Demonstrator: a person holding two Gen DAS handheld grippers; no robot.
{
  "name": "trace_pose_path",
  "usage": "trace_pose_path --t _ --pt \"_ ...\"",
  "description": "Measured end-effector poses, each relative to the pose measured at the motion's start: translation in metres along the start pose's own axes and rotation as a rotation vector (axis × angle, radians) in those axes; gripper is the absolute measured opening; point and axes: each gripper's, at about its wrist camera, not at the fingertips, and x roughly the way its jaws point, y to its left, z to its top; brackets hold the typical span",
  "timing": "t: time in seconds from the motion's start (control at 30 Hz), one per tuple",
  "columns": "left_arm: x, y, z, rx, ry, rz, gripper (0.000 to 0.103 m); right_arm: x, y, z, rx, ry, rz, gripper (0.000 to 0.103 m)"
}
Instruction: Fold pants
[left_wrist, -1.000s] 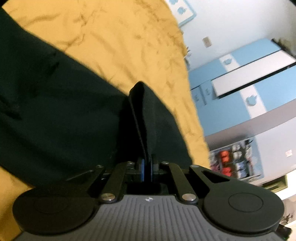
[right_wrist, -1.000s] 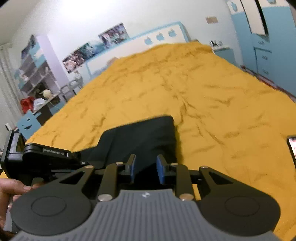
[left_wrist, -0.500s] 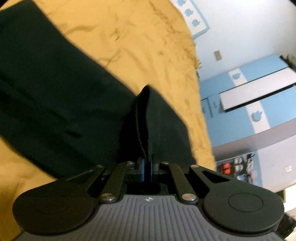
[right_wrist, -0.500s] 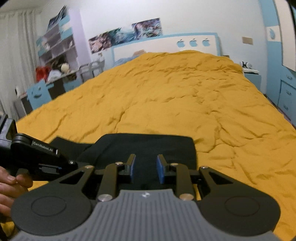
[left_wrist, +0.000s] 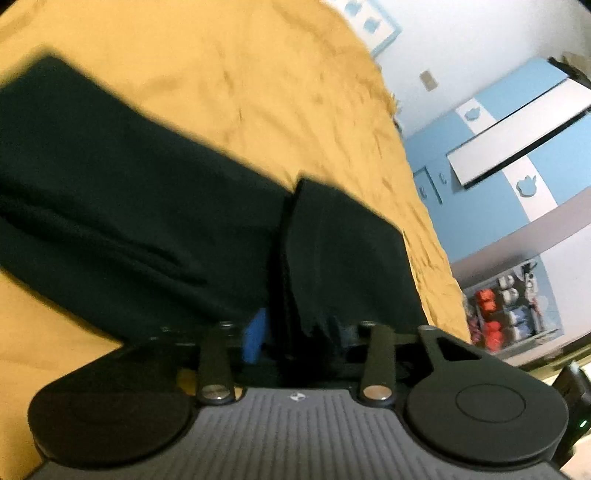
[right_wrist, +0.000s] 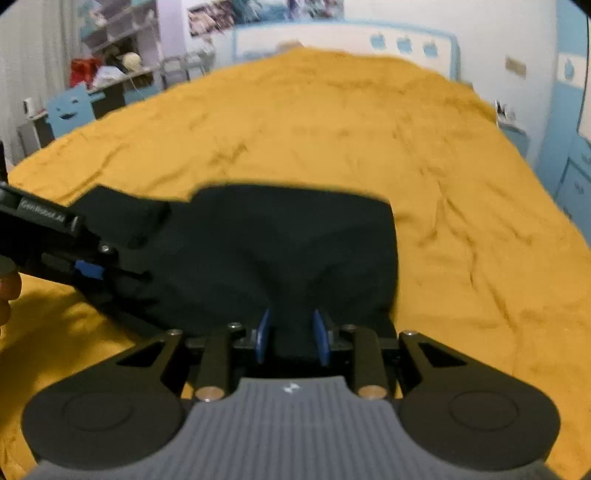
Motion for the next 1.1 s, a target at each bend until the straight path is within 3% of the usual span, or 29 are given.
trace_pose_path --t 0.1,0.2,0.23,0.5,0.77,0.93,1.03,1.1 --pt "-0.032 0.016 0.004 -0.004 -0.091 0.059 0.062 -0.001 0.013 0.009 -0.006 -0.047 0.027 0.025" --pt "-0.059 0.044 0.01 -0.091 -0.166 0.114 0.064 0.008 0.033 0.016 -0.024 -0.049 0.052 0.025" --pt "-0.067 0.055 0.011 -0.124 -0.191 0.135 0.07 0.012 0.04 0.017 -0.029 -0.047 0.064 0.025" --pt "-0.105 0.105 0.02 -0.226 -0.263 0.249 0.072 0.052 0.098 0.028 -0.061 -0.018 0.113 0.025" --pt "-0.106 0.136 0.018 -0.278 -0.286 0.276 0.073 0.069 0.13 0.036 -0.084 -0.006 0.139 0.025" --pt "-0.092 0.137 0.02 -0.266 -0.307 0.281 0.079 0.087 0.147 0.039 -0.104 -0.004 0.133 0.025" --pt "-0.086 0.14 0.025 -0.307 -0.318 0.275 0.081 0.106 0.155 0.038 -0.139 0.001 0.041 0.025" --pt "-0.08 0.14 0.027 -0.31 -0.317 0.288 0.082 0.12 0.152 0.033 -0.109 0.021 0.033 0.025"
